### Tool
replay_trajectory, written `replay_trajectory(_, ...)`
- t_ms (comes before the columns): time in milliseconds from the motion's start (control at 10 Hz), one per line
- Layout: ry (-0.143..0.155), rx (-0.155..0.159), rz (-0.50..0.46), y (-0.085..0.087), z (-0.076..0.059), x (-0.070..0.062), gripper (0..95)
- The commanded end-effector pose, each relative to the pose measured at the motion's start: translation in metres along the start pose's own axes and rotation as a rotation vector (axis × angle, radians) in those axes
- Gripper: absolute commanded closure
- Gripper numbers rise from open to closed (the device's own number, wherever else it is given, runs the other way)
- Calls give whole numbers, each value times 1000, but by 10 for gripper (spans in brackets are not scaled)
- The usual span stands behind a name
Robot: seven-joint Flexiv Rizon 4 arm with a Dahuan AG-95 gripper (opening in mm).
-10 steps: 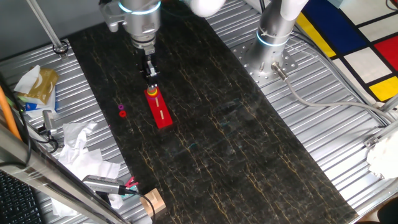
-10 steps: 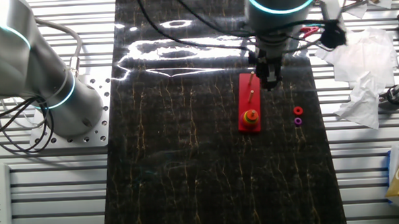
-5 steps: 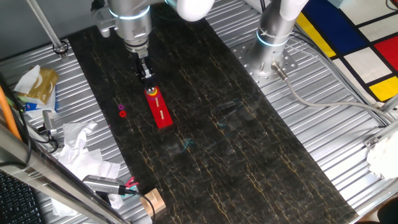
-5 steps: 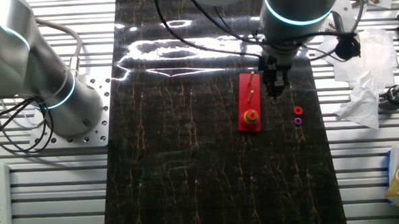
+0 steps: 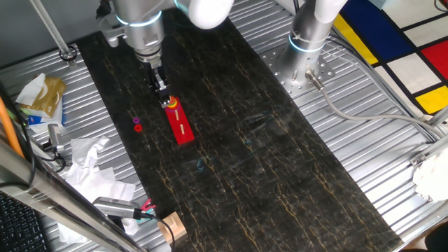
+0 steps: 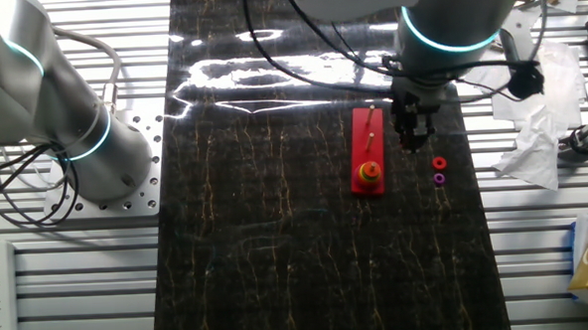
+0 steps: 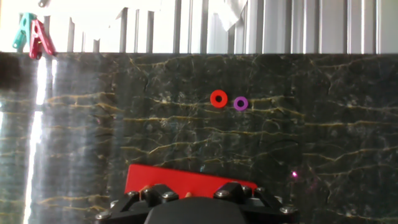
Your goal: Take out one Hanoi block and throw it aside
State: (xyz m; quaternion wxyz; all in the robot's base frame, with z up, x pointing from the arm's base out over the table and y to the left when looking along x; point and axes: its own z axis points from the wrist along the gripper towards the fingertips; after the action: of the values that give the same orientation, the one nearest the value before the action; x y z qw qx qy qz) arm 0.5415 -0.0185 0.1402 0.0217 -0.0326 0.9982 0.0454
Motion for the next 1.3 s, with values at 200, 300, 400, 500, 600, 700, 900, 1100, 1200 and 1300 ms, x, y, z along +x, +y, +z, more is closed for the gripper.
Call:
replay_trajectory(200, 6, -5, 1, -3, 3, 1, 380)
replay_trajectory(300, 7, -6, -2, -4, 4, 1, 380)
replay_trajectory(400, 7, -6, -1, -4, 4, 1, 380)
replay_trajectory(500, 3, -5, 2, -5, 5, 1, 380)
replay_trajectory(600, 3, -3, 5, -5, 5, 1, 380)
replay_trajectory(700, 5, -4, 8, -5, 6, 1, 380)
replay_trajectory(900, 7, -3, 29, -5, 8, 1, 380)
replay_trajectory(1100, 14, -4, 39, -5, 8, 1, 380)
replay_trajectory(1200, 16, -6, 41, -5, 8, 1, 380)
replay_trajectory(1300, 17, -32, 51, -6, 8, 1, 380)
